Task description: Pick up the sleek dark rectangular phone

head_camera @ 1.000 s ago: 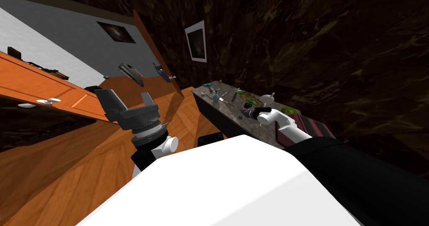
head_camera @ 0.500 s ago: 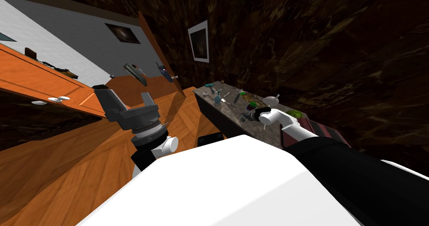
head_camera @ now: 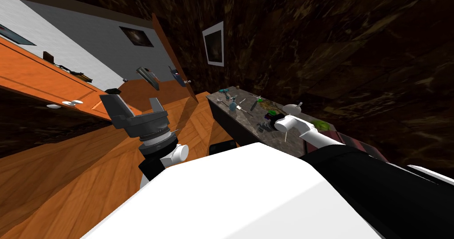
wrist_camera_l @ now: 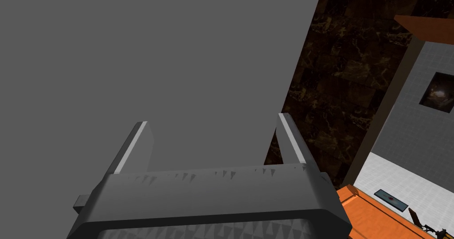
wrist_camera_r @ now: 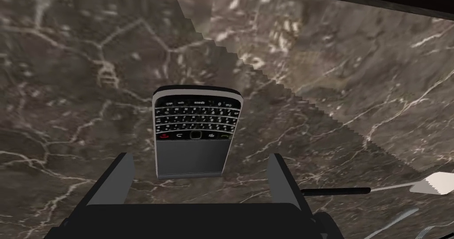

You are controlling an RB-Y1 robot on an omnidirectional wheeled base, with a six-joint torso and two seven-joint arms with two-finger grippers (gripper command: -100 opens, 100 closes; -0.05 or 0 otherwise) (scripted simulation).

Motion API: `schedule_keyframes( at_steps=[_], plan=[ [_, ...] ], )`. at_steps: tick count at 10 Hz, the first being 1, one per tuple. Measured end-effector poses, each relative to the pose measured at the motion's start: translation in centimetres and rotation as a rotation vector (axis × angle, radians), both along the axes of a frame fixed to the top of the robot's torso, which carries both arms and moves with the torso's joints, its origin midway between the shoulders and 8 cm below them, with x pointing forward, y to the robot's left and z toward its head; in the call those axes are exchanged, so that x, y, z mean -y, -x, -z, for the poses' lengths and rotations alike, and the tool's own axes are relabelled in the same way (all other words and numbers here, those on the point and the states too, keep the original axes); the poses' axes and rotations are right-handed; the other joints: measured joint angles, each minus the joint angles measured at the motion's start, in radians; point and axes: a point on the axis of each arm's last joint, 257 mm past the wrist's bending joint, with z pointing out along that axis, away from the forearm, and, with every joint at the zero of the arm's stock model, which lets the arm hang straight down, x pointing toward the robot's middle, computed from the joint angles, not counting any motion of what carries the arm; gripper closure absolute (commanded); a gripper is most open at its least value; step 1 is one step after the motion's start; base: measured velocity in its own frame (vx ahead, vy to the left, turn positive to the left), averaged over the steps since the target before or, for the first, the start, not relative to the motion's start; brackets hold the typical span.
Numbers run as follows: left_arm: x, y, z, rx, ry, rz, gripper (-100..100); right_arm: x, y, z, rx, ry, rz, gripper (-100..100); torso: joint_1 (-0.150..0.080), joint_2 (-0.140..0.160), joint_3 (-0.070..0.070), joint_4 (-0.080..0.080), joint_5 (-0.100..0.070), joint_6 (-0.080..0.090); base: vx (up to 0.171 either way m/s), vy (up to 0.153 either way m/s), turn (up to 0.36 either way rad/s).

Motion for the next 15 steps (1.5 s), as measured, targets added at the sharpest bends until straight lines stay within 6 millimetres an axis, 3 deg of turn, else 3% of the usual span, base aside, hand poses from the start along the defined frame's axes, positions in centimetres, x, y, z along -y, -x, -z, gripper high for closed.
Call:
schedule_keyframes(
  at_steps=[4,5,6,9,10,14,15],
  plan=[
    [0.0,0.0,0.0,0.000,0.000,0.000,0,1.1,3.2,0.4,-0.123,0.030,0.004,-100,0.000,0.001,0.000,0.000,0.000,0.000,0.044,0.015,0.038],
    [0.0,0.0,0.0,0.000,0.000,0.000,0,1.1,3.3,0.4,-0.127,0.031,0.005,0,-0.001,0.002,0.001,0.000,0.000,0.000,0.000,0.000,0.000],
    [0.0,0.0,0.0,0.000,0.000,0.000,0,1.1,3.3,0.4,-0.127,0.031,0.005,-100,-0.001,0.003,0.002,0.001,0.000,0.000,0.000,-0.003,0.105],
    [0.0,0.0,0.0,0.000,0.000,0.000,0,1.9,4.1,2.5,-0.129,0.029,0.031,-100,-0.002,0.004,0.002,0.001,-0.001,0.000,-0.001,-0.010,0.075],
    [0.0,0.0,0.0,0.000,0.000,0.000,0,1.9,4.1,2.6,-0.127,0.029,0.031,100,-0.002,0.004,0.003,0.001,0.000,0.000,-0.002,-0.004,-0.015],
    [0.0,0.0,0.0,0.000,0.000,0.000,0,2.0,4.2,2.6,-0.129,0.029,0.033,100,-0.001,0.004,0.002,0.001,-0.001,-0.001,0.000,0.000,0.000],
    [0.0,0.0,0.0,0.000,0.000,0.000,0,2.0,4.2,2.6,-0.129,0.029,0.032,0,-0.001,0.003,0.002,0.001,-0.001,-0.001,0.000,0.000,0.000]
  ],
)
